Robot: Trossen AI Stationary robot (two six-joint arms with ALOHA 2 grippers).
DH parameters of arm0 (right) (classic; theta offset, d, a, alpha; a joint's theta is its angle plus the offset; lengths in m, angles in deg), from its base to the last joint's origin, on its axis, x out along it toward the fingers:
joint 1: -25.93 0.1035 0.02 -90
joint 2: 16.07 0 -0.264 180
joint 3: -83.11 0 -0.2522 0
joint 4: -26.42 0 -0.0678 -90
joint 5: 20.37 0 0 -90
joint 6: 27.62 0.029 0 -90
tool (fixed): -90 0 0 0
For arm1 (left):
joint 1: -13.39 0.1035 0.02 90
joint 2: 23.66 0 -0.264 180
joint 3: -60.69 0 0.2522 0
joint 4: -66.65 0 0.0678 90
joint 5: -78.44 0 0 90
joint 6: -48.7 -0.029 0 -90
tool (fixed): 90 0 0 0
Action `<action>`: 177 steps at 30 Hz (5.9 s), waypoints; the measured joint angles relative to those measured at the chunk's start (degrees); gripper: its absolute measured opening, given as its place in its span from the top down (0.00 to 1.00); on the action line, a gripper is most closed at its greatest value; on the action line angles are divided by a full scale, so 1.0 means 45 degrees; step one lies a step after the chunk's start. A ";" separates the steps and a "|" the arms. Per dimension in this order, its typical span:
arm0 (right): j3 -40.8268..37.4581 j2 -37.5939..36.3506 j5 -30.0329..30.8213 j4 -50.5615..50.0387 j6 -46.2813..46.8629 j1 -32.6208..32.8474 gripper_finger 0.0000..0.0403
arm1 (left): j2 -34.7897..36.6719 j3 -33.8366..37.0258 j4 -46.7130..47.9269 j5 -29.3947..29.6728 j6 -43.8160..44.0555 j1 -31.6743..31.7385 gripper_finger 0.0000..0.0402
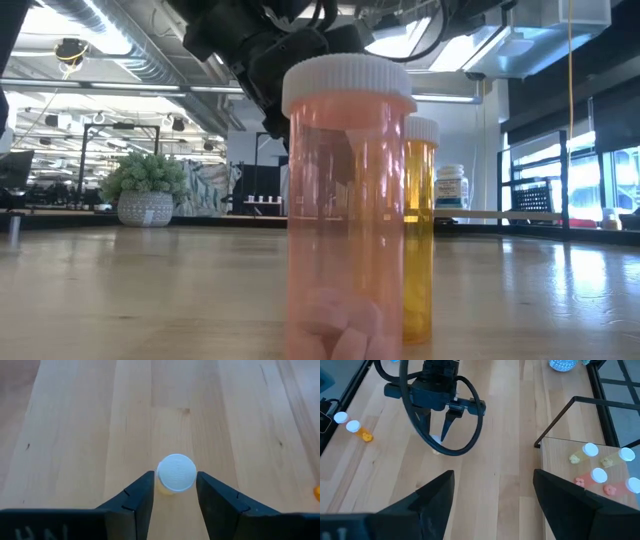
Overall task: Pick and place medicine bottles onto shelf by color
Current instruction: Put the yellow pill bottle on the shelf aligned with the other yellow pill bottles
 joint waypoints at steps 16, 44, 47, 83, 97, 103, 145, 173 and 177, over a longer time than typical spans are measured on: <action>-0.0001 0.0000 -0.1977 0.0000 -0.0026 -0.0002 0.32 | 0.0000 -0.0005 -0.0005 -0.0182 -0.0039 0.0083 0.65; 0.0000 0.0005 -0.2001 0.0058 0.0002 -0.0007 0.32 | -0.0236 -0.0019 -0.0603 -0.0512 -0.0044 0.0141 0.65; 0.0000 0.0005 -0.1997 0.0059 0.0003 -0.0002 0.32 | -0.0439 -0.0004 -0.0819 -0.0601 -0.0032 0.0171 0.65; 0.0000 0.0005 -0.1768 0.0049 0.0022 -0.0003 0.32 | -0.0772 -0.0010 -0.1578 -0.1226 -0.0054 0.0428 0.74; 0.0000 0.0005 -0.1768 -0.0073 0.0323 -0.0002 0.32 | 0.0751 -0.0016 -0.0084 -0.0672 -0.0300 0.1420 0.74; 0.0000 0.0005 -0.1768 -0.0047 0.0275 -0.0002 0.32 | 0.1671 -0.0019 0.0229 0.0197 0.0382 0.2372 0.74; 0.0000 0.0003 -0.0988 0.0102 0.0328 -0.0005 0.32 | -0.0209 -0.4194 0.3655 0.3020 0.0058 0.4843 0.75; 0.0000 0.0005 -0.0978 0.0096 0.0260 -0.0005 0.32 | -0.0311 -0.4187 0.2634 0.8909 0.5381 0.2785 0.75; 0.0000 0.0005 -0.0986 0.0091 0.0217 -0.0007 0.32 | -0.0810 -0.4191 0.2496 0.9150 0.6021 0.2611 0.75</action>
